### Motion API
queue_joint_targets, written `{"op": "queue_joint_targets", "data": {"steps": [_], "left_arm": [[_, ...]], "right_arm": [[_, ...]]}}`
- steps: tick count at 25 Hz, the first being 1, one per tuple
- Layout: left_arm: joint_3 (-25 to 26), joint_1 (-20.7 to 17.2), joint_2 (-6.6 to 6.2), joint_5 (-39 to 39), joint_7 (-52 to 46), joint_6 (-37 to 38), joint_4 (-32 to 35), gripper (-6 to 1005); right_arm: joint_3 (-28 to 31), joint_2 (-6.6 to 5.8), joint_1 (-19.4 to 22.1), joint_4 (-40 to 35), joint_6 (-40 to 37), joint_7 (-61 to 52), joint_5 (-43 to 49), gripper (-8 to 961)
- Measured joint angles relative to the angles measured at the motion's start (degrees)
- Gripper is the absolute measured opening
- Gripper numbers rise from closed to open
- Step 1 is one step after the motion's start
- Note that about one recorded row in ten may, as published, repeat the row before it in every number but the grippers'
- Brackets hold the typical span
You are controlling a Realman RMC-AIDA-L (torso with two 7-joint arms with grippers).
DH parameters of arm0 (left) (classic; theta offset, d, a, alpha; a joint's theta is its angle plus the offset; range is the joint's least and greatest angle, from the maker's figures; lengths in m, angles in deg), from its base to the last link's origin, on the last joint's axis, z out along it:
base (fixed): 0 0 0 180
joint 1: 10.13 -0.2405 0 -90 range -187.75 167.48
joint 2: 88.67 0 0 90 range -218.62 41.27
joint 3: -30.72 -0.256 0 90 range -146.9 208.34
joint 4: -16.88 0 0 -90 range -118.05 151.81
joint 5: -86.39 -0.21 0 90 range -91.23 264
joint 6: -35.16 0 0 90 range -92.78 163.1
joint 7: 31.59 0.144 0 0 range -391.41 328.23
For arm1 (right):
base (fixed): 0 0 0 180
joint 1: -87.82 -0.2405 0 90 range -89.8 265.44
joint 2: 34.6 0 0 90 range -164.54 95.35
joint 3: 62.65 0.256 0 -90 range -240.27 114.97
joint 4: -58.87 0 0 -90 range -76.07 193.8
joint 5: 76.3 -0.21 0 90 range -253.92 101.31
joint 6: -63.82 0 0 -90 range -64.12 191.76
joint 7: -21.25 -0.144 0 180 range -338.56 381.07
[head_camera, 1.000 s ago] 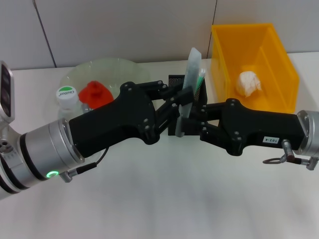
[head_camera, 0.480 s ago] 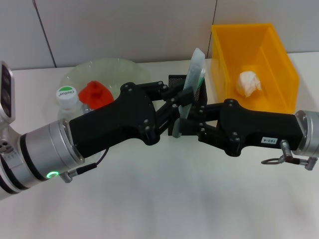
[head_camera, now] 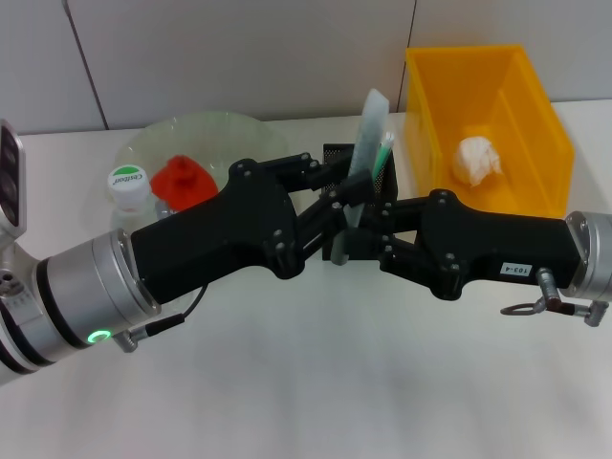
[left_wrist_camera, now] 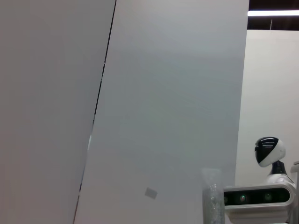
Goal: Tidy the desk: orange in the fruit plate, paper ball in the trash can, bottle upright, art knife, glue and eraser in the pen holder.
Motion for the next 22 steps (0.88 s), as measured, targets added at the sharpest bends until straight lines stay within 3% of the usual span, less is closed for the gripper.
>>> {"op": "queue_joint_targets", "data": {"steps": [5,13,19,22], "left_arm": [[0.3,-0.2,0.01,0.0,0.0,0.2,0.0,182],[0.6,-0.3,-0.04,0.5,-0.1,0.7,0.1,552],[5.6,0.0,-0.23,0.2,-1.5,1.8,0.6,802],[7.8,0.0,-0.47,-0.4,-1.5,1.4,0.2,809]], "right_arm": [[0.0,0.00,0.0,0.0,0.1,0.0,0.0,161],[0.0,-0.04,0.0,-0.4,1.1,-0.1,0.2,160],[0.0,-0.10,0.1,-0.7,1.5,-0.1,0.3,160],[0.1,-0.17,0.4,-0.7,1.7,-0.1,0.1,161]]}}
